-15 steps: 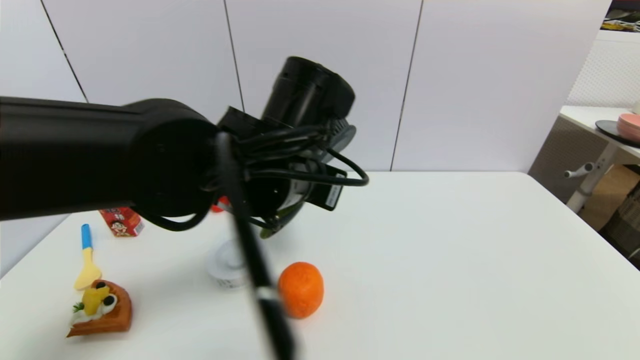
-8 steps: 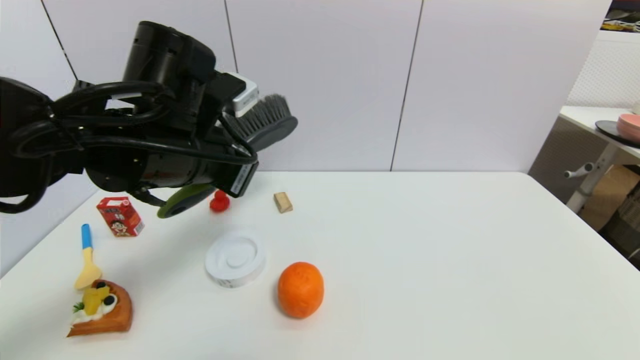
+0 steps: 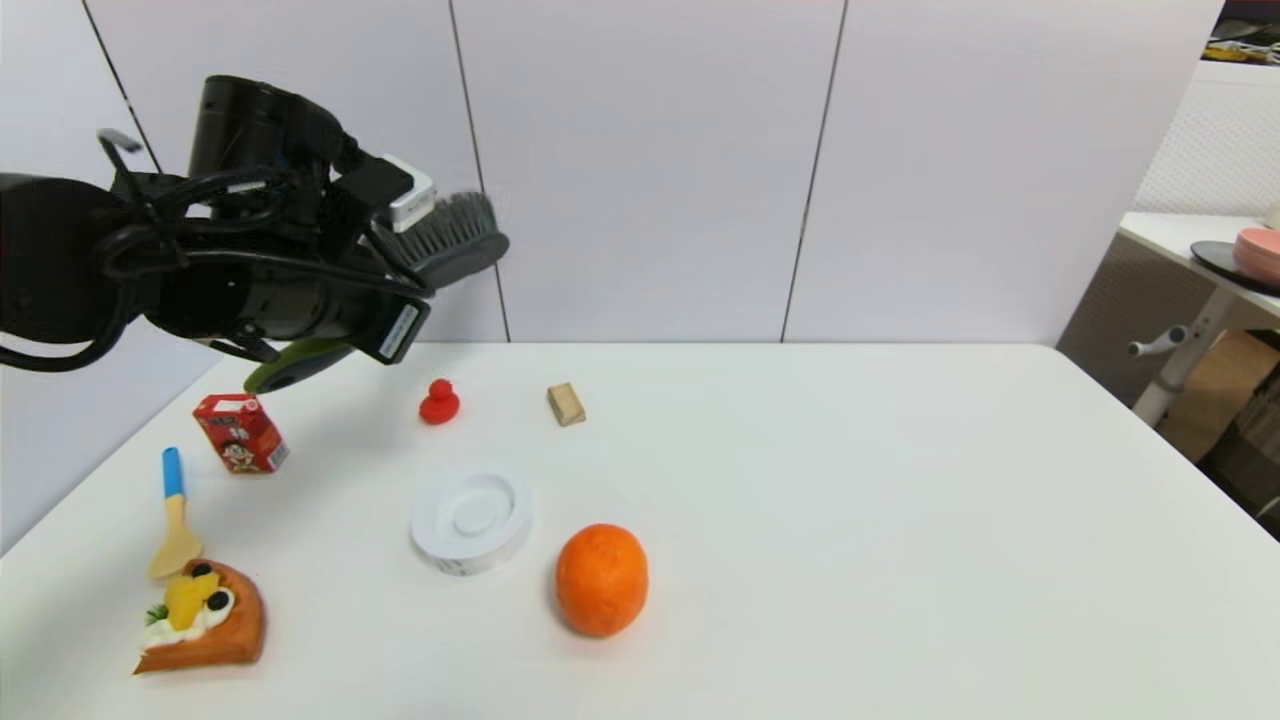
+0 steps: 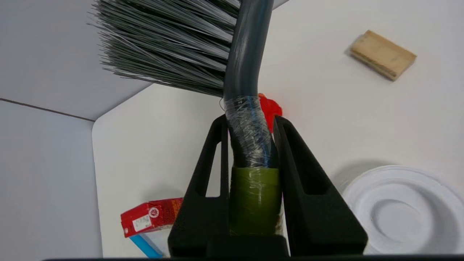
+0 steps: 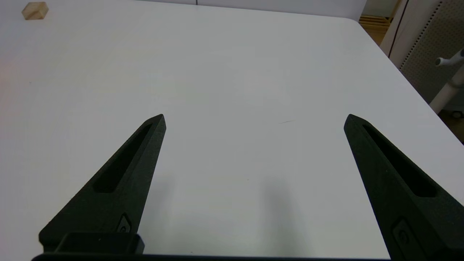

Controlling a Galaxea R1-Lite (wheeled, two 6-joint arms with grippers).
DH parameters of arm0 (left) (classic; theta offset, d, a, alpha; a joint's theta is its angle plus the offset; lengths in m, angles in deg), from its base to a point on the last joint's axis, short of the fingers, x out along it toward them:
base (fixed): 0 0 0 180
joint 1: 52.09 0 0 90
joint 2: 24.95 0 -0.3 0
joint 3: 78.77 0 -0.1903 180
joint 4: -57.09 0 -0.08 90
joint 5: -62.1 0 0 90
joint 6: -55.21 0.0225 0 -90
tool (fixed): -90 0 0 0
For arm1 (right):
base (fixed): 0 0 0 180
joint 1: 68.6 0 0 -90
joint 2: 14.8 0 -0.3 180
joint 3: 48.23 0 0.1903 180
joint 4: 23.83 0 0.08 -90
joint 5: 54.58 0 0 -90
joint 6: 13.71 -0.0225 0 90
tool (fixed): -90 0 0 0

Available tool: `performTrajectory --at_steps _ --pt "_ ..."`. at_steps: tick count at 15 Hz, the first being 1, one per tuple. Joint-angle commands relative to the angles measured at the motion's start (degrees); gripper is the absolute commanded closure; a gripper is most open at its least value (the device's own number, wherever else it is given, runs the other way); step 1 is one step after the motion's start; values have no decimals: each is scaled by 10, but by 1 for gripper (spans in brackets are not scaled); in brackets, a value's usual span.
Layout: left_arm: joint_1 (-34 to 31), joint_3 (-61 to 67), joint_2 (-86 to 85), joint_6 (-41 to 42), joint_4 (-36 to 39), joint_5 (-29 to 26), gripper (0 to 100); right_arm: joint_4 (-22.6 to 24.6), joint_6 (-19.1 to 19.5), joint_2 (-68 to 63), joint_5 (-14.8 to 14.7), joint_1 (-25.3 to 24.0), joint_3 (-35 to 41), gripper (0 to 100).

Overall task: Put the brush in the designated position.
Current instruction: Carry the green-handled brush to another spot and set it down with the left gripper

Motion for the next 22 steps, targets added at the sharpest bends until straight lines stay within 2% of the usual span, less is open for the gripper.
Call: performTrajectory --at_steps 1,3,8,10,16,19,22 --pt "-84 -25 55 77 5 -89 100 0 0 -1 1 0 1 0" --pt "-139 -70 91 163 1 -180 100 0 0 -1 1 -1 1 0" --pt "-198 -98 144 281 -23 -311 100 0 0 -1 1 0 1 0" --pt "-198 -109 156 304 -36 -330 100 0 0 -1 1 0 1 0" --pt "-215 -161 214 402 -95 -448 100 0 0 -1 1 0 1 0" --pt "-234 -188 239 455 -117 -475 100 0 0 -1 1 0 1 0" --pt "-246 -248 270 511 -178 -495 100 0 0 -1 1 0 1 0"
